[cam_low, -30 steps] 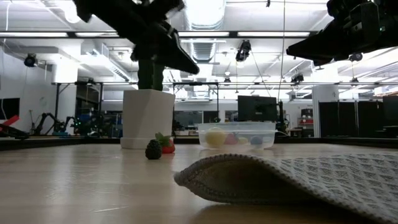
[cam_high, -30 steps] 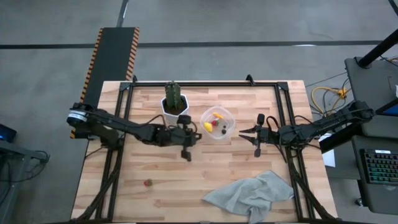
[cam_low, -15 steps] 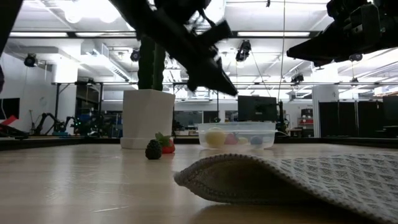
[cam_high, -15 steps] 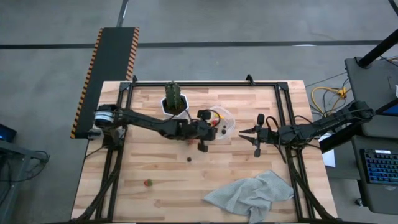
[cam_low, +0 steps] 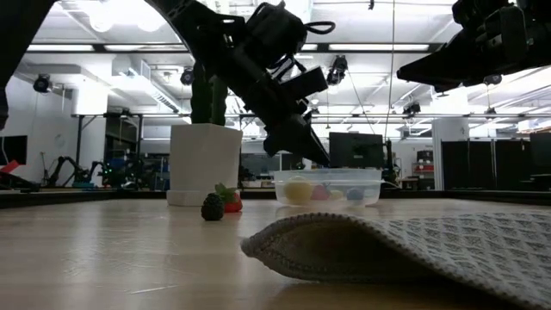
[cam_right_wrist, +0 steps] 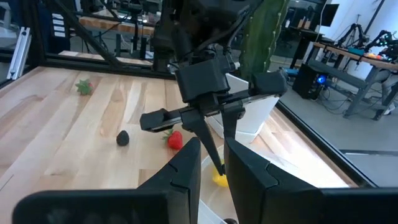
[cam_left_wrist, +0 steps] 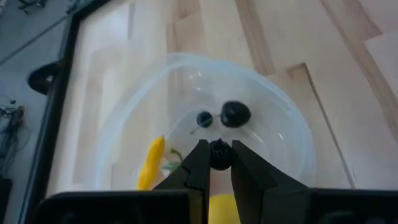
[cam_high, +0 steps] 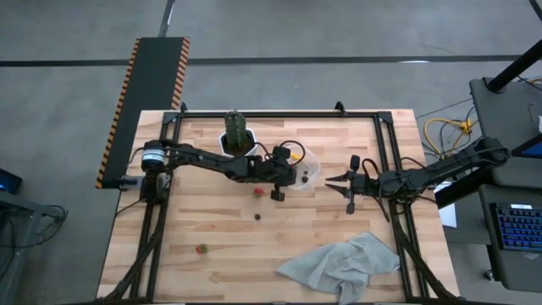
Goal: Pick and placing Produce into tupperware
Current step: Put the blueberry into the transparent container
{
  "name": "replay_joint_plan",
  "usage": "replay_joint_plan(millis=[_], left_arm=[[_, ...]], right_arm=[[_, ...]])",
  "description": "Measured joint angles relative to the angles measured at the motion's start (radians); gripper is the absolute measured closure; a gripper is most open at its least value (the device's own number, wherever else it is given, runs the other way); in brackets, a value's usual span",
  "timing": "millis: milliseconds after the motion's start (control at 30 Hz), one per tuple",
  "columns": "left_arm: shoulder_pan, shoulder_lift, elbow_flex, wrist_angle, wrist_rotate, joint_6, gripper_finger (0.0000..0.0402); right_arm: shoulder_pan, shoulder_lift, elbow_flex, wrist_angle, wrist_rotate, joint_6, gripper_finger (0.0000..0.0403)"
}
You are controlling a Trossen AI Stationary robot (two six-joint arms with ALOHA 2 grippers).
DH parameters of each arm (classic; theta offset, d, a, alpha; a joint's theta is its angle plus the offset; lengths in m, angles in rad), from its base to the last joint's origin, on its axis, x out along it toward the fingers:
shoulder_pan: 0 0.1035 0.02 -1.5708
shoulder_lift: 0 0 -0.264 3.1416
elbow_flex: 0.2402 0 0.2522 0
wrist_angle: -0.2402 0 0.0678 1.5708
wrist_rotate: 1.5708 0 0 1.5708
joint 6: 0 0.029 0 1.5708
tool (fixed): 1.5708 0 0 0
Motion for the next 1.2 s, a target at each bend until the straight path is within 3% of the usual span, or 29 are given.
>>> replay_joint_plan(millis=[467,1200], left_arm=[[0.008,0.001,-0.006,-0.016,0.045,-0.006,0.0343],[0.008,0.001,-0.006,-0.017,0.042,-0.006,0.0337]], right_arm=[[0.000,0.000,0.000,0.000,0.000,0.001,0.0339],[0.000,0.000,0.000,0.000,-0.002,0.001,0.0339]])
